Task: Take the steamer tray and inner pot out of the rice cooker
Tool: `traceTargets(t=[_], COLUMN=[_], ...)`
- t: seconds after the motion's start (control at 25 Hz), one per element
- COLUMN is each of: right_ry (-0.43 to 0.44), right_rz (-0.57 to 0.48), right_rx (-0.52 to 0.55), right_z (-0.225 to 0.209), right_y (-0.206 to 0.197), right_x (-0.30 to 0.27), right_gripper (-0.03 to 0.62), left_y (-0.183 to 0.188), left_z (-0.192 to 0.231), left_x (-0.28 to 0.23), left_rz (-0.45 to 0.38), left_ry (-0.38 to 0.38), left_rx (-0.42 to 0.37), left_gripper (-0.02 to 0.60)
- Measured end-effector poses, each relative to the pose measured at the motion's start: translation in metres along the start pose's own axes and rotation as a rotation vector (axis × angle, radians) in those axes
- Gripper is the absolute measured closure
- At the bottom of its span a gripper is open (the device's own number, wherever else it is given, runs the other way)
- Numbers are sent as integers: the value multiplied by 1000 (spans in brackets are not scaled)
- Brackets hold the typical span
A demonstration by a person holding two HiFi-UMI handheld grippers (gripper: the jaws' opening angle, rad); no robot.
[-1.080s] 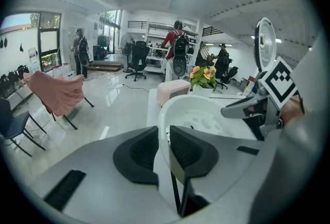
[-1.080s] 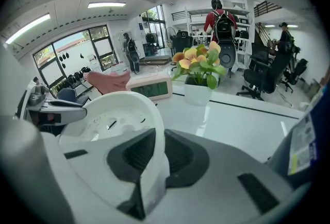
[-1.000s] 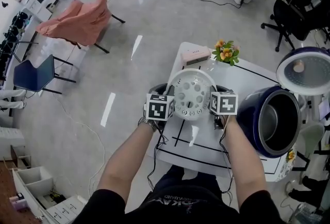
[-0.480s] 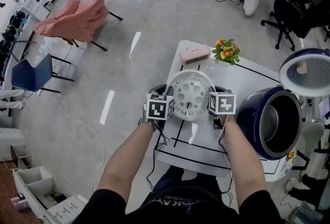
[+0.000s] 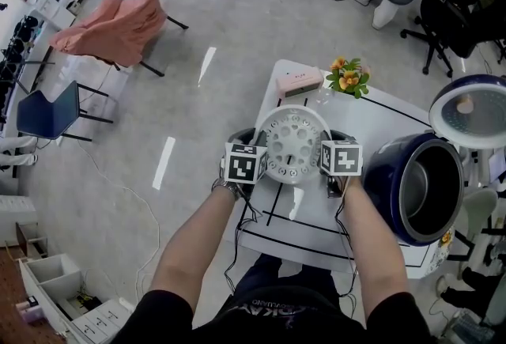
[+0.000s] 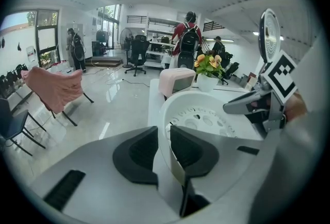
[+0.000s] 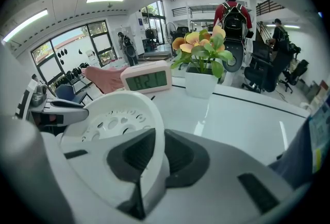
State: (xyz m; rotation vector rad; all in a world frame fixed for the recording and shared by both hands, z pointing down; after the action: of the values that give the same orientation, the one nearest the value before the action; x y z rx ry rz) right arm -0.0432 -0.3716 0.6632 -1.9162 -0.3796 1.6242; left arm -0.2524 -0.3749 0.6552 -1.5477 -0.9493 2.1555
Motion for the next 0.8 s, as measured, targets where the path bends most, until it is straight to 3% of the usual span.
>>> traceTargets(t=[0.08,0.2,0.36,0.52,0.8], right_ry=[-3,-15,-7,17,61], right_rz=[-1,-2,-36,-87,-195], right_rx=[5,26,54,46,76], right_z=[0,1,3,8,27], right_y=[0,2,7,15,43], right_x=[0,0,5,18,56], right_gripper=[540,537,466,385,373], left_y=[-1,-3,1,12,32], left_z=[-2,-3,1,0,-14], left_x=[0,0,6,18,48], left_rz=[4,11,-17,-66,-136], left_ry=[-12,-26,-15,-16,-36], left_rx=[-8,-12,-12,-28,-70], left_gripper=[491,377,297,273,262])
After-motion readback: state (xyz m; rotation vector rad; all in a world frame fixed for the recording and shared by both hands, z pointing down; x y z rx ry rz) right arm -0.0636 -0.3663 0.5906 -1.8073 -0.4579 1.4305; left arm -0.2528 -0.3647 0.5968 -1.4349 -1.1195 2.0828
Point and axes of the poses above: the fingertips, and each gripper's own axes: x backward along the fingers, z to its left, y out of its top, the point moved 3 cm from there along x, backward along the fingers, and after that the axes turned 4 degrees about x, right-handed, at the moved point
